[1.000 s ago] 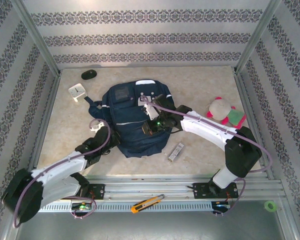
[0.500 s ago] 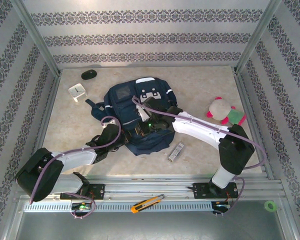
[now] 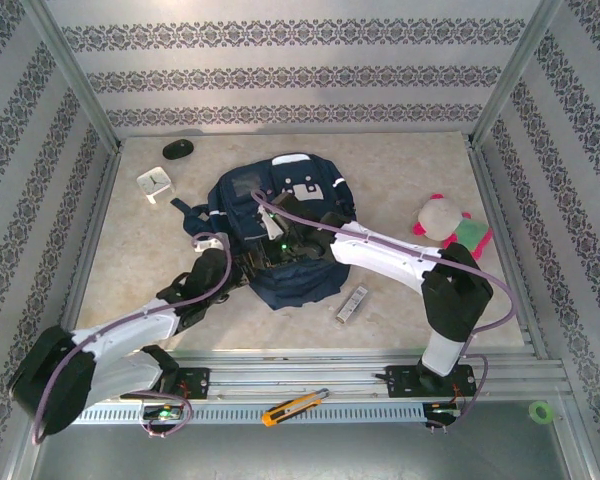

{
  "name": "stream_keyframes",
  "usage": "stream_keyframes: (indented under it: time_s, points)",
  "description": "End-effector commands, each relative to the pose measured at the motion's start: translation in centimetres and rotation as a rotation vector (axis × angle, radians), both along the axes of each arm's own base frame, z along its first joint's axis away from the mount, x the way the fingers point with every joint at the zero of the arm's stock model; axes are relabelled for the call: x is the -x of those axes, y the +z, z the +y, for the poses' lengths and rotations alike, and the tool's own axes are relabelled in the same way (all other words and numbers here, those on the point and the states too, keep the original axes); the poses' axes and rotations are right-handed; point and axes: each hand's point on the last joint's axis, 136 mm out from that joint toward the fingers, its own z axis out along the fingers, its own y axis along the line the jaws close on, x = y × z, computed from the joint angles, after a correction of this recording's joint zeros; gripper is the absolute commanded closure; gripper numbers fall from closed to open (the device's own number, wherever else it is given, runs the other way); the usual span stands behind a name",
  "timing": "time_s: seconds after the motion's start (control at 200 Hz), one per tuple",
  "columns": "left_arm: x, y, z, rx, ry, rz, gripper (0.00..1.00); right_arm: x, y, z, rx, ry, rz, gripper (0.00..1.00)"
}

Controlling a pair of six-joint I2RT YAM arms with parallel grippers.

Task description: Pack books, pencil case, and school supplies into a backpack

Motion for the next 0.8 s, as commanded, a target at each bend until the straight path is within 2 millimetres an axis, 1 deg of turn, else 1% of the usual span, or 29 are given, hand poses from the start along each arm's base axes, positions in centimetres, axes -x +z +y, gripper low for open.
stream_keyframes:
  time_s: [0.0,0.065,0.17,0.225,0.31,0.36,0.4,0.445,0.5,0.545,0.595,0.655,0.735,0.799]
  points:
    - [-0.4,5.3,-0.4,-0.098,-0.085,-0.177,0.5,0.5,5.4,0.7,-0.153,0.017,-0.048,0.57]
    - [-0.1,6.2,-0.4,-0.195,-0.159,-0.243,0.46,1.1,6.6,-0.9,-0.182,0.001,-0.043,0.54]
    - [0.4,7.3,-1.3,-0.351,-0.324,-0.348,0.41,1.4,7.4,-4.1,-0.209,-0.061,-0.012,0.53]
    - [0.6,7.4,-2.0,-0.421,-0.413,-0.377,0.39,1.1,7.2,-6.1,-0.205,-0.103,0.003,0.52]
    - [1.2,7.3,-3.9,-0.484,-0.585,-0.413,0.38,0.3,6.3,-9.9,-0.158,-0.205,0.027,0.51]
    - [1.4,7.1,-5.0,-0.512,-0.678,-0.437,0.37,-0.1,5.0,-12.3,-0.106,-0.283,0.051,0.5]
    - [1.3,7.1,-5.8,-0.547,-0.729,-0.458,0.36,-0.2,4.1,-14.1,-0.068,-0.341,0.081,0.47]
    - [1.0,7.0,-6.5,-0.593,-0.77,-0.475,0.36,0.0,2.3,-16.4,-0.005,-0.421,0.133,0.43]
    - [0.3,6.9,-7.3,-0.652,-0.806,-0.489,0.34,0.7,0.1,-19.0,0.084,-0.497,0.196,0.4]
    - [-0.2,6.7,-7.9,-0.683,-0.832,-0.494,0.33,1.6,-1.7,-21.0,0.168,-0.557,0.239,0.4]
    - [-0.5,6.2,-8.8,-0.702,-0.88,-0.495,0.28,2.7,-3.6,-23.0,0.257,-0.619,0.274,0.39]
    - [-0.9,5.5,-9.6,-0.726,-0.921,-0.492,0.25,3.8,-5.3,-24.1,0.296,-0.656,0.314,0.39]
    - [-1.9,4.8,-10.2,-0.755,-0.928,-0.488,0.25,4.7,-6.7,-24.2,0.284,-0.682,0.353,0.37]
    - [-2.5,4.4,-10.7,-0.765,-0.942,-0.491,0.24,5.2,-7.3,-24.1,0.273,-0.692,0.372,0.36]
